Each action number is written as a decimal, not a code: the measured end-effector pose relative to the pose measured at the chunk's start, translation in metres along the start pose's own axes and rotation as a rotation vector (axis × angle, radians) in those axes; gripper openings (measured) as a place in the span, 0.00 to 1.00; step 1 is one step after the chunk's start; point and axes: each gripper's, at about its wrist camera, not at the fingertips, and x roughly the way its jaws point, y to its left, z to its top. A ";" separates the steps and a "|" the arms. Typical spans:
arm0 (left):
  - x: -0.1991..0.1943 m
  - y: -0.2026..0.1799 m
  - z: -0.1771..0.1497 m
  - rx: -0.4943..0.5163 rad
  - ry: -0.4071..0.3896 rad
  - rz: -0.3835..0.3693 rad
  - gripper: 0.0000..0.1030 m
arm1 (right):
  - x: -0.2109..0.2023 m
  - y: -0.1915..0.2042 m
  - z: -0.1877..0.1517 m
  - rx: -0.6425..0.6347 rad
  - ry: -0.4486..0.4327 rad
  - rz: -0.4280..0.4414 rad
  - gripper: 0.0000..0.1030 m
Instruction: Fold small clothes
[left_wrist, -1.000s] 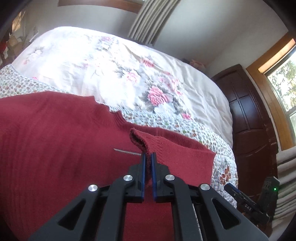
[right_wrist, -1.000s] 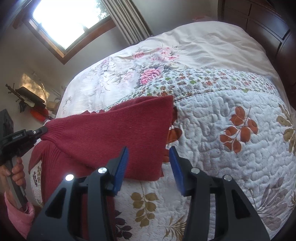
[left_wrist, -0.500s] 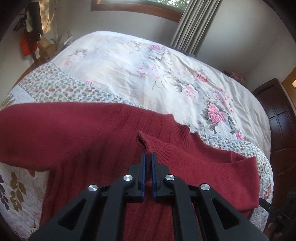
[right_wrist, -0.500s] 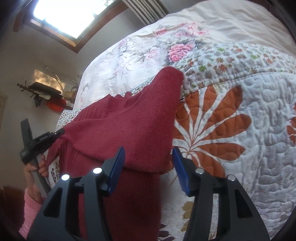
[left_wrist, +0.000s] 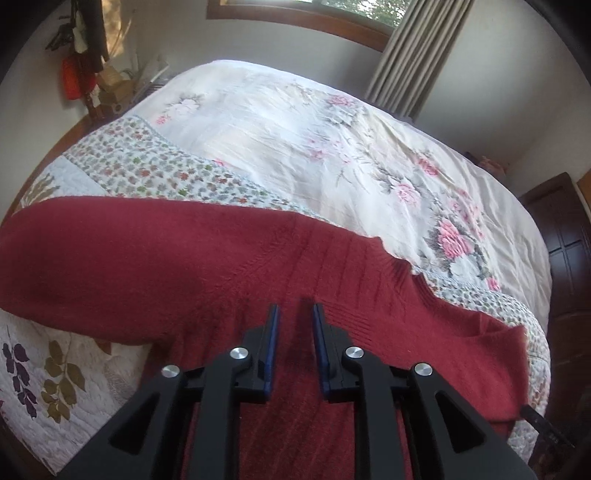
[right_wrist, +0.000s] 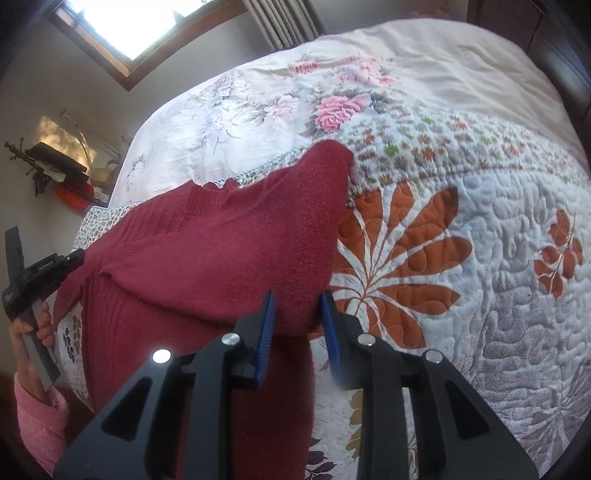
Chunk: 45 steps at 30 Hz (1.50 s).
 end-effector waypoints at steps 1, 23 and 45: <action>0.003 -0.011 -0.004 0.026 0.018 -0.015 0.24 | -0.003 0.006 0.001 -0.011 -0.010 -0.004 0.29; -0.045 0.097 -0.019 0.008 0.033 0.003 0.57 | -0.028 0.077 -0.018 -0.065 -0.072 -0.063 0.48; -0.101 0.456 -0.031 -0.672 -0.102 -0.045 0.56 | 0.067 0.240 -0.045 -0.212 0.085 -0.027 0.51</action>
